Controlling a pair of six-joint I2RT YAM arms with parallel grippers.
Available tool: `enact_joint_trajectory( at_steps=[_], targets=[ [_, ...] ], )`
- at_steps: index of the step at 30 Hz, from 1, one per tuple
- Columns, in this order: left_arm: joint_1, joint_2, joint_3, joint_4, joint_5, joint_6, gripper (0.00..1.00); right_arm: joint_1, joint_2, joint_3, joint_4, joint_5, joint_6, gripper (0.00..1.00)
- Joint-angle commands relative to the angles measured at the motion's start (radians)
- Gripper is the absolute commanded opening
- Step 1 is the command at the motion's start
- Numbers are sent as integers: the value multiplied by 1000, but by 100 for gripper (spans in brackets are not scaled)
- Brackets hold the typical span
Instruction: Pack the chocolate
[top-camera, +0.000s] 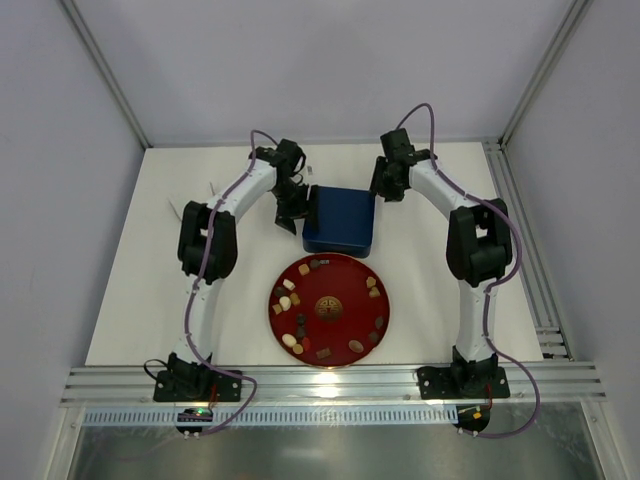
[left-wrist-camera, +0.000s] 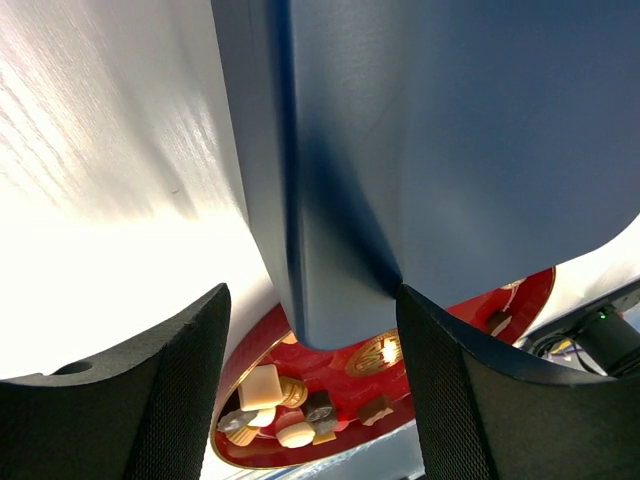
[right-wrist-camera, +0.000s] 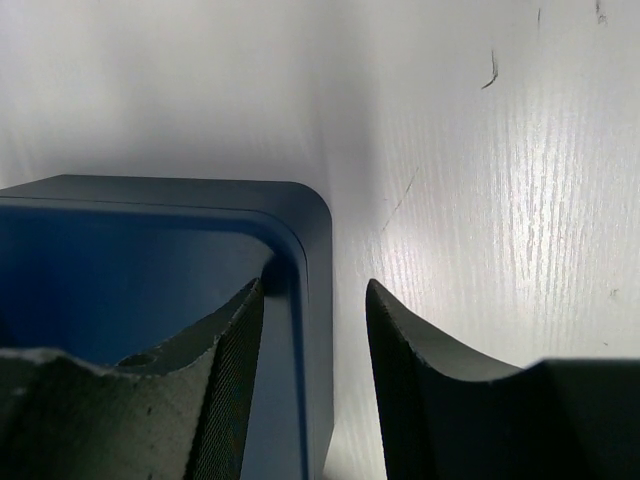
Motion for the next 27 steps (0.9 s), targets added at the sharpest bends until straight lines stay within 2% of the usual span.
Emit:
enact_joint_trajectory(
  at_steps=[1,7,11,17,22,27],
  targets=[
    [-5,36,57,-65,-63,33,66,3,111,-24,-172,128,-71,47],
    [-5,33,94,-89,-70,40,66,17,122,-4,-206,114,-74,45],
    [-4,33,122,-86,-66,38,67,20,87,-33,-166,105,-72,45],
    [18,24,181,-3,-66,3,74,20,85,18,-175,82,-112,49],
    [42,83,276,23,-47,-20,75,20,105,84,-181,39,-149,50],
    [52,114,255,90,-52,-43,73,20,121,124,-189,22,-165,49]
  ],
)
